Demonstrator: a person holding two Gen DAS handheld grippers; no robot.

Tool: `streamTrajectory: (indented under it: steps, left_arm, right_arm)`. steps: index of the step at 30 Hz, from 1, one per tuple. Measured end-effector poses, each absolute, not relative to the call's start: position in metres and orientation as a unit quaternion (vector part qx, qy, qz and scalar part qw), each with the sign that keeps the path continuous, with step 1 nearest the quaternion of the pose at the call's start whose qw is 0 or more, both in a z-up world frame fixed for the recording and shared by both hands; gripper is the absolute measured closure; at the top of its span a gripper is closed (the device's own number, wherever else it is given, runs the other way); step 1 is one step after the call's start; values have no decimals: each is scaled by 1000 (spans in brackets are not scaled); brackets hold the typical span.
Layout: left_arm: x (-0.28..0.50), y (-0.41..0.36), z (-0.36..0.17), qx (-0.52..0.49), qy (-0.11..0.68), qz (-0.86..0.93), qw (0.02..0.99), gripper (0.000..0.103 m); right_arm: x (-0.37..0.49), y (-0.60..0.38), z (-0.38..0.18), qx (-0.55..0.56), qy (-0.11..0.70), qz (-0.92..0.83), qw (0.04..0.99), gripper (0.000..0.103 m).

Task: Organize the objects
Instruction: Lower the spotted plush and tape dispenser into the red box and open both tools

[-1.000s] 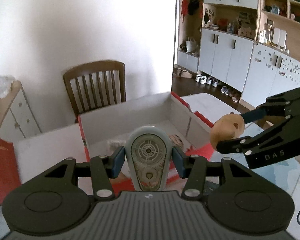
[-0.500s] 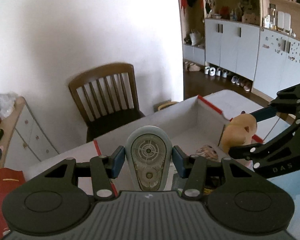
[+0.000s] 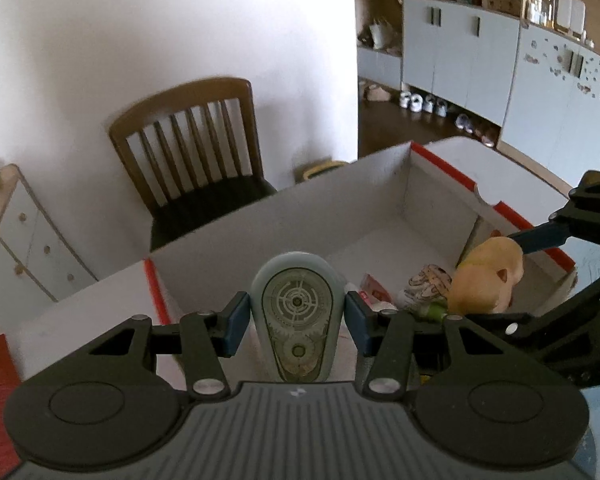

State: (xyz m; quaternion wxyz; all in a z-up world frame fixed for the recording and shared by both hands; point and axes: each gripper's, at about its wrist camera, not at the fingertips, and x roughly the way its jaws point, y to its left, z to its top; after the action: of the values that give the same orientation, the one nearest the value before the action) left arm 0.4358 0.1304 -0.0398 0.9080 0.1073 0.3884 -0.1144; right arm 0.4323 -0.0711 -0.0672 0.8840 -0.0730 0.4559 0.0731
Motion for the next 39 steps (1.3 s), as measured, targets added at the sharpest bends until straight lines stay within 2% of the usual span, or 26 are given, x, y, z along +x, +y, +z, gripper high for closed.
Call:
streamTrajectory:
  steps: [15, 21, 23, 26, 27, 39]
  left_arm:
    - [462, 120, -71, 130, 435, -120, 883, 52]
    - [469, 119, -82, 124, 454, -117, 875, 52]
    - [470, 120, -83, 115, 456, -118, 875, 50]
    - [469, 122, -82, 106, 452, -118, 878, 34]
    - [468, 122, -81, 105, 450, -119, 879, 32]
    - [446, 125, -63, 67, 431, -113, 893, 31]
  right_arm:
    - [443, -72, -86, -47, 477, 72, 874, 30]
    - [445, -72, -85, -43, 475, 64, 876, 24]
    - [443, -72, -83, -42, 472, 66, 878, 24]
    - [440, -73, -81, -36, 469, 67, 880, 23]
    - [438, -73, -80, -35, 467, 68, 881, 23]
    - [419, -79, -56, -35, 445, 77, 892, 21]
